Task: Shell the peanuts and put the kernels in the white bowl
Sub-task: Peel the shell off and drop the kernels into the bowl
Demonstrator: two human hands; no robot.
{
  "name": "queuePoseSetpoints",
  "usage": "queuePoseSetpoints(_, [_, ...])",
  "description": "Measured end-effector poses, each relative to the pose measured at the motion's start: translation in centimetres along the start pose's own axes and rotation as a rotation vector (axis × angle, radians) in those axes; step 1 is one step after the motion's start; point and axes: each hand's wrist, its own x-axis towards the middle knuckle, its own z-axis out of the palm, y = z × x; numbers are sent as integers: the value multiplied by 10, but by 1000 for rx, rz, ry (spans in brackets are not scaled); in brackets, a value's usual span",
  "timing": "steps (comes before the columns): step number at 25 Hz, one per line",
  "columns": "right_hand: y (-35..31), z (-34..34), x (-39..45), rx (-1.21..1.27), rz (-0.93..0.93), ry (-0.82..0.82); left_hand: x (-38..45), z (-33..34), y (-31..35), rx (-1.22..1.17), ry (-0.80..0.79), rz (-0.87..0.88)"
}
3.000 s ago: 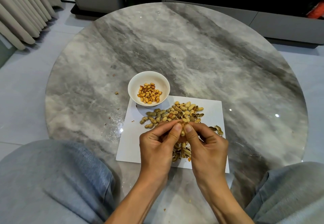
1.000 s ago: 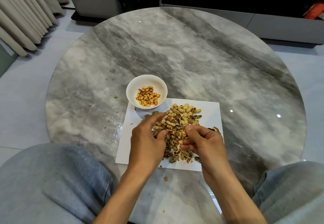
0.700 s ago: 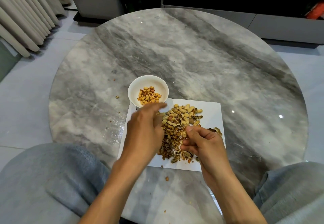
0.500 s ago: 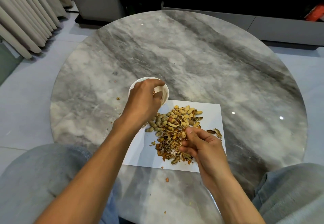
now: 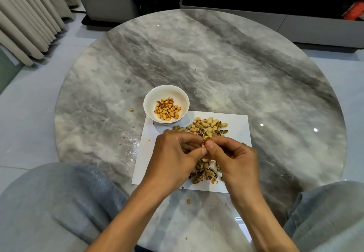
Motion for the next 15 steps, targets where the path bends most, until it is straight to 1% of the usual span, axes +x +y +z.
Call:
queuePoseSetpoints(3, [0,-1,1,137,121,-57,-1,1,-1,-47,21,-1])
queuePoseSetpoints(5, [2,-1,0,177,159,-48,0,3,-3,-76,39,-11])
queuePoseSetpoints(9, [6,1,0,140,135,21,1,11,-8,-158,34,-16])
queuePoseSetpoints(11, [7,1,2,139,115,66,1,12,-8,-251,25,-66])
queuePoseSetpoints(15, [8,6,1,243,136,109,2,15,-12,-387,35,-175])
